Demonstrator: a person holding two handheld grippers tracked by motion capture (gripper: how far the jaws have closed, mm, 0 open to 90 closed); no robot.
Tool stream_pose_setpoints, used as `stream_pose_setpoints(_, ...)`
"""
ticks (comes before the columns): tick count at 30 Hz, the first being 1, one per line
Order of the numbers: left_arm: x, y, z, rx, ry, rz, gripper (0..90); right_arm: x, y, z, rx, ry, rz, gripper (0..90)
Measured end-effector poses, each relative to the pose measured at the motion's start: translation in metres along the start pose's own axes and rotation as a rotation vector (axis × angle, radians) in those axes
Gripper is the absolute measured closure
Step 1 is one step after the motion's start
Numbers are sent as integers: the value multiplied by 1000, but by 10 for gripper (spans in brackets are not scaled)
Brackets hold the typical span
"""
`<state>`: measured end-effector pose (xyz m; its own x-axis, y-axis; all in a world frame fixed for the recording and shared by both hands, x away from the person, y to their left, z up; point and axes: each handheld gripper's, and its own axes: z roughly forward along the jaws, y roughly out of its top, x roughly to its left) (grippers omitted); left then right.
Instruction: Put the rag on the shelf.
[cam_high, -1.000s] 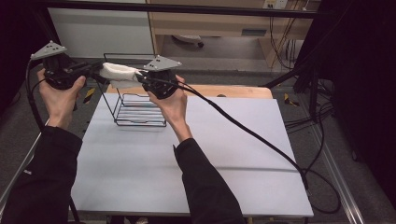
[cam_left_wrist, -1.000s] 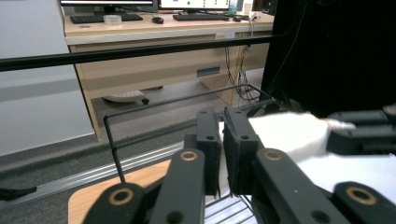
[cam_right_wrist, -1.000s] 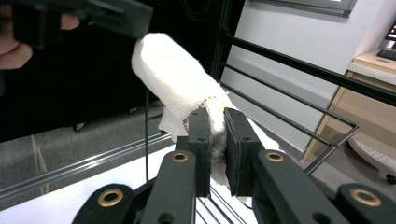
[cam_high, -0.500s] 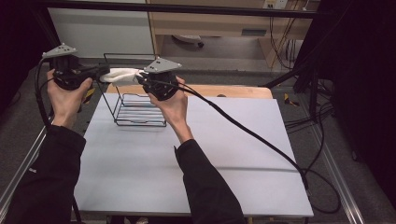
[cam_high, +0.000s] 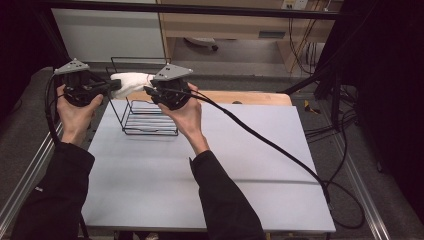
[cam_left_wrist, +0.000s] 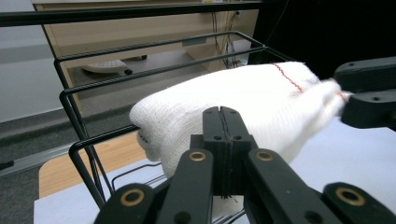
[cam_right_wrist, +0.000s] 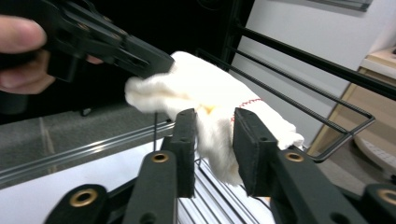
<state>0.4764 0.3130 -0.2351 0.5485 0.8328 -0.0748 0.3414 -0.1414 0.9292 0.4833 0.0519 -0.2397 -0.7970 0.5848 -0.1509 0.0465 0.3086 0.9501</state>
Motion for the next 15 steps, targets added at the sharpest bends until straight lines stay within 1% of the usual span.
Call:
stream_pose_setpoints(2,0,-1,1,0,3,3,898,1,2,-3,-2,6,-9,688)
stream_pose_setpoints(4,0,-3,2,3,8,5,898,1,4,-7,-9,8,-7,676)
stream_pose_setpoints(6,0,-5,3,7,7,7,898,1,7,-10,-23,12,8,682)
stream_pose_setpoints(7,0,-6,3,7,7,7,898,0,8,-11,-31,19,21,696)
stream_pose_setpoints(8,0,-7,3,8,6,8,898,-1,9,-11,-34,29,39,729)
stream_pose_setpoints(10,-1,-9,3,9,6,17,898,-3,9,-9,-18,48,69,807)
stream_pose_setpoints(12,-3,-11,2,10,4,24,898,-3,5,-4,16,48,75,864)
stream_pose_setpoints(13,-3,-13,1,10,3,28,897,-1,-1,3,50,58,81,887)
stream_pose_setpoints(14,-4,-15,0,10,3,33,897,-1,-1,3,50,58,81,887)
stream_pose_setpoints(15,-4,-17,0,11,5,35,896,1,-4,6,67,58,80,892)
